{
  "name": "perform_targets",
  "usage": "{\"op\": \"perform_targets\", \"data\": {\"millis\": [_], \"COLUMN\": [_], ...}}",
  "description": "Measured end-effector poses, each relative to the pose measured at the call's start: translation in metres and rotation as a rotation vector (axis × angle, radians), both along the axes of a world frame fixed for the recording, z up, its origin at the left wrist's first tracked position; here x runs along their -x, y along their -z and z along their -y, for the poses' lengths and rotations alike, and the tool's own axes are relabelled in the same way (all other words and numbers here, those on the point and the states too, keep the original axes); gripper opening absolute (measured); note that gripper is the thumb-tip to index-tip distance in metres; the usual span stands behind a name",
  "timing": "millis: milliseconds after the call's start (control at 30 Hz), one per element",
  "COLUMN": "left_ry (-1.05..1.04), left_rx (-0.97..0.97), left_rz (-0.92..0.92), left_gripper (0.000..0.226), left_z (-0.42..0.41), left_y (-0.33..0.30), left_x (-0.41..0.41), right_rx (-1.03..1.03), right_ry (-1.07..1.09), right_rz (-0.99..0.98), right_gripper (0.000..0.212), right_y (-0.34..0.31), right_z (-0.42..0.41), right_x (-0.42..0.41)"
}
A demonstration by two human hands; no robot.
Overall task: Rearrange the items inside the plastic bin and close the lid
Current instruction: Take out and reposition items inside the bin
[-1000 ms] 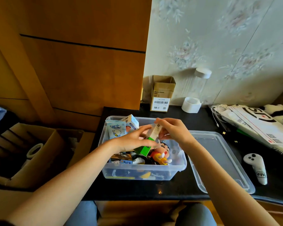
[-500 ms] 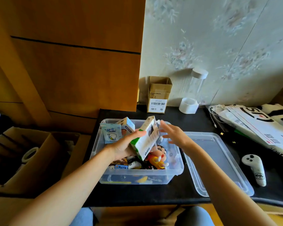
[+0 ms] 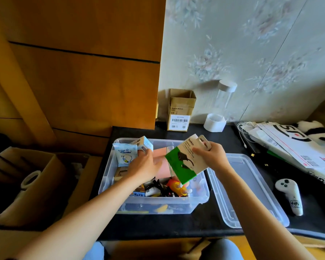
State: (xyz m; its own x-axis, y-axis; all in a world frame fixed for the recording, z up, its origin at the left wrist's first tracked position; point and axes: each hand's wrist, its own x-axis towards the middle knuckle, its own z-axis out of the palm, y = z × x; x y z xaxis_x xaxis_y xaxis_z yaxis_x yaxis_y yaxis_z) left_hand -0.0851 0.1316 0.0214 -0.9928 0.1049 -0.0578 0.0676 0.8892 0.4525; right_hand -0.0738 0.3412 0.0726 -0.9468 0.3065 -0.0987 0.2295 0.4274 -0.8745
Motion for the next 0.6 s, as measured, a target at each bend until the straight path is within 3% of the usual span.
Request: {"op": "perform_targets", "data": {"millis": [200,400,600], "left_ry": [-0.033,-0.071,-0.138], "left_rx": [0.214,0.322,0.028], "left_rz": [0.081,0.098,0.195], "left_gripper": [0.087,0.089,0.077], "left_z": [-0.034,-0.056,-0.049], "left_y": [0.002,0.002,0.003], "left_x": [0.013,0.028,0.028], "right_rx": [-0.048,-0.114,-0.044], "right_ry": [0.152,0.163,0.182], "right_rz": [-0.253,-0.309,-0.364], "right_gripper": [0.005,0.008,0.010], "right_y": [-0.007,0.004,0.014], "right_z": [-0.007,-0.010,-0.010], "right_x": [0.001,-0.004,-0.009]}}
